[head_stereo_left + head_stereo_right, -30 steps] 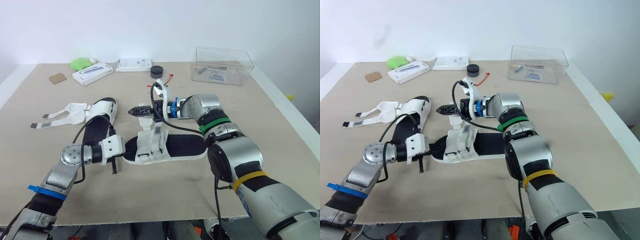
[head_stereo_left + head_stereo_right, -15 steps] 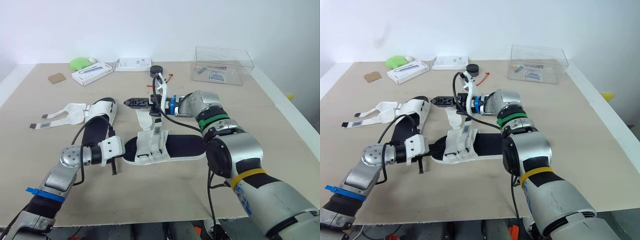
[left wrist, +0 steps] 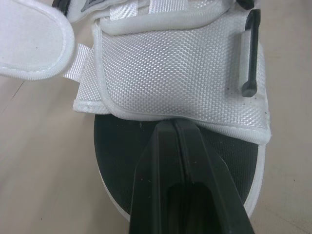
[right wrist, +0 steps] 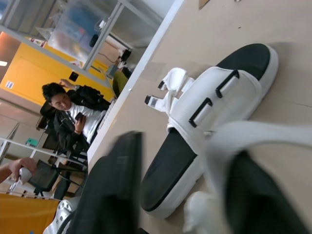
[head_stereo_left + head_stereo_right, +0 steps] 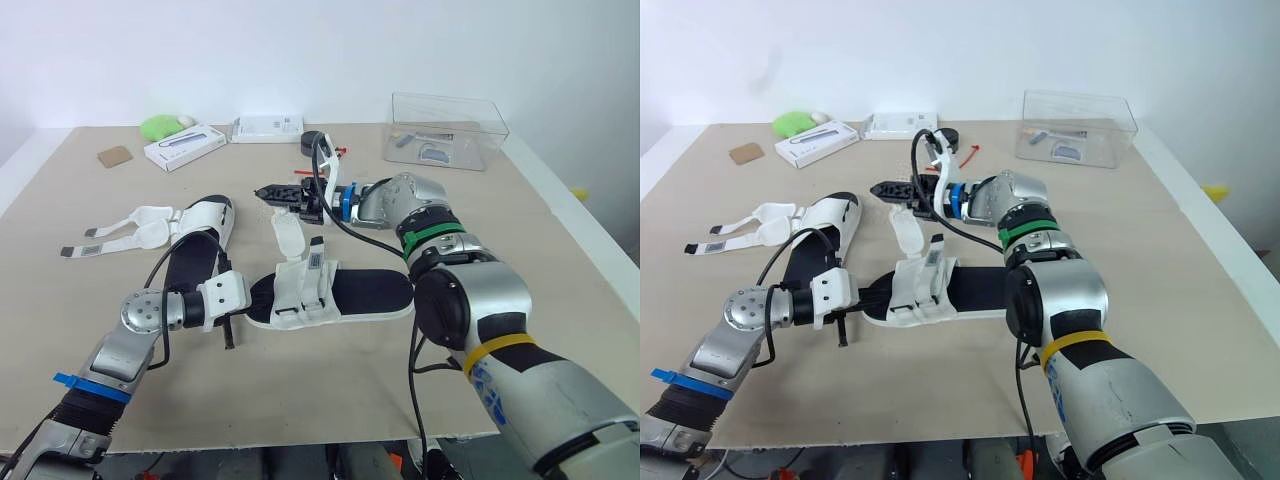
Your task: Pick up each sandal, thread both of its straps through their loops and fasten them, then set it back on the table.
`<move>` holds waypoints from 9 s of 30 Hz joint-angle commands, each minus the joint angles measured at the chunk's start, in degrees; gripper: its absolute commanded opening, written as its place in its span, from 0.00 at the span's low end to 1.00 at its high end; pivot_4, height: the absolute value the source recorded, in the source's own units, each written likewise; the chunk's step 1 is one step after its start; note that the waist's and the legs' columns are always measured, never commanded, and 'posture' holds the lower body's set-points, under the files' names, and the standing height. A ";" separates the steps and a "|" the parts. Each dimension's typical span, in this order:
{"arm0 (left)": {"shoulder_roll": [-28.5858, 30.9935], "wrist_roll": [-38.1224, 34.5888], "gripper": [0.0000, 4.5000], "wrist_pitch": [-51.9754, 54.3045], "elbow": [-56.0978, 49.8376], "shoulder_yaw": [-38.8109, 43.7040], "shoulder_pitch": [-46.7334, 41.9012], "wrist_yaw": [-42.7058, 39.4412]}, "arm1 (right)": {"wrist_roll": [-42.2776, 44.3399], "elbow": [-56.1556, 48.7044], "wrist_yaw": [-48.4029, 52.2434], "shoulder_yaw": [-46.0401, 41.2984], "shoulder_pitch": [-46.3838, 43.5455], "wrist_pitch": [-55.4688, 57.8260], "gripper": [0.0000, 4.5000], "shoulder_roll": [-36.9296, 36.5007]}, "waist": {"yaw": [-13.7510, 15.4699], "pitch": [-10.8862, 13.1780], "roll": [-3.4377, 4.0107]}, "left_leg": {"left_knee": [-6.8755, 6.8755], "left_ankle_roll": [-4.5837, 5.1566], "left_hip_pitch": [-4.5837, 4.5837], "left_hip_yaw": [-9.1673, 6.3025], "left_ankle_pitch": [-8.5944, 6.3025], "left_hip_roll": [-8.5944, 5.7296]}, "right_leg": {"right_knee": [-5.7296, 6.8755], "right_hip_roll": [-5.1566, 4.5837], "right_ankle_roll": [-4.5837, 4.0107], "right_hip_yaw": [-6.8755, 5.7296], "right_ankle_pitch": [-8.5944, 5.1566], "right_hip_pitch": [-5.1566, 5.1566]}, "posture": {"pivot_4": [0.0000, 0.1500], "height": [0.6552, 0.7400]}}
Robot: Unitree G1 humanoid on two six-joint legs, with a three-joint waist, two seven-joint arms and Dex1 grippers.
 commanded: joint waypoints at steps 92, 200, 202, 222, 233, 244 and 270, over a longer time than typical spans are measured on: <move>-1.68 -5.18 0.00 5.89 15.60 -1.76 -8.31 -19.03 | 58.42 -87.13 -57.16 31.91 53.64 23.19 0.02 -14.67 | 0.25 -0.13 -0.19 | 0.14 0.04 0.02 -0.25 -0.21 0.19 | 0.14 0.28 0.07 -0.32 -0.67 0.11 | 1.00 1.00; -3.44 -2.88 0.00 0.00 16.24 -2.48 -5.18 -13.85 | 27.93 -75.06 -18.06 41.54 29.36 36.03 0.02 -23.09 | 0.23 -0.96 0.25 | 0.23 0.33 -0.07 -0.11 -0.19 -0.10 | -0.17 -0.03 0.73 -0.30 -0.51 0.19 | 1.00 1.00; -3.47 -2.78 0.00 -0.09 16.33 -2.57 -5.24 -13.85 | 26.17 -75.85 -16.05 42.93 29.35 34.55 0.02 -23.87 | 0.24 -1.00 0.25 | 0.23 0.33 -0.06 -0.12 -0.19 -0.10 | -0.17 -0.03 0.72 -0.37 -0.52 0.20 | 1.00 1.00; -2.52 -2.65 0.00 0.36 14.68 -2.48 -3.91 -13.44 | 20.87 -72.71 -12.37 29.07 24.21 32.34 0.58 -18.54 | 0.25 -1.04 0.31 | 0.21 0.32 -0.13 -0.18 -0.20 -0.11 | -0.14 -0.08 0.45 -0.45 -0.48 0.11 | 1.00 1.00; -1.58 -2.73 0.00 1.06 13.23 -2.19 -2.86 -13.00 | 17.66 -65.77 -12.17 28.20 22.99 33.02 0.39 -14.08 | 0.25 -1.04 0.31 | 0.04 0.33 -0.16 -0.29 -0.21 -0.10 | -0.14 -0.08 0.18 -0.48 -0.53 0.08 | 1.00 1.00; -0.96 -2.82 0.00 1.56 12.11 -2.22 -2.00 -12.91 | 19.64 -80.32 -16.01 25.71 32.97 41.71 0.02 -11.93 | 0.22 -1.03 0.33 | -0.02 0.27 -0.19 -0.62 -0.32 -0.08 | -0.06 -0.17 -0.01 -0.64 -0.74 0.08 | 1.00 1.00; -0.34 -2.88 0.00 1.62 12.39 -2.91 -2.46 -13.66 | 34.55 -99.35 -13.10 12.03 45.11 42.65 0.99 -17.79 | 0.23 -1.04 0.32 | -0.02 0.27 -0.12 -0.91 -0.33 -0.05 | -0.03 0.03 -0.07 -0.93 -0.92 0.22 | 1.00 1.00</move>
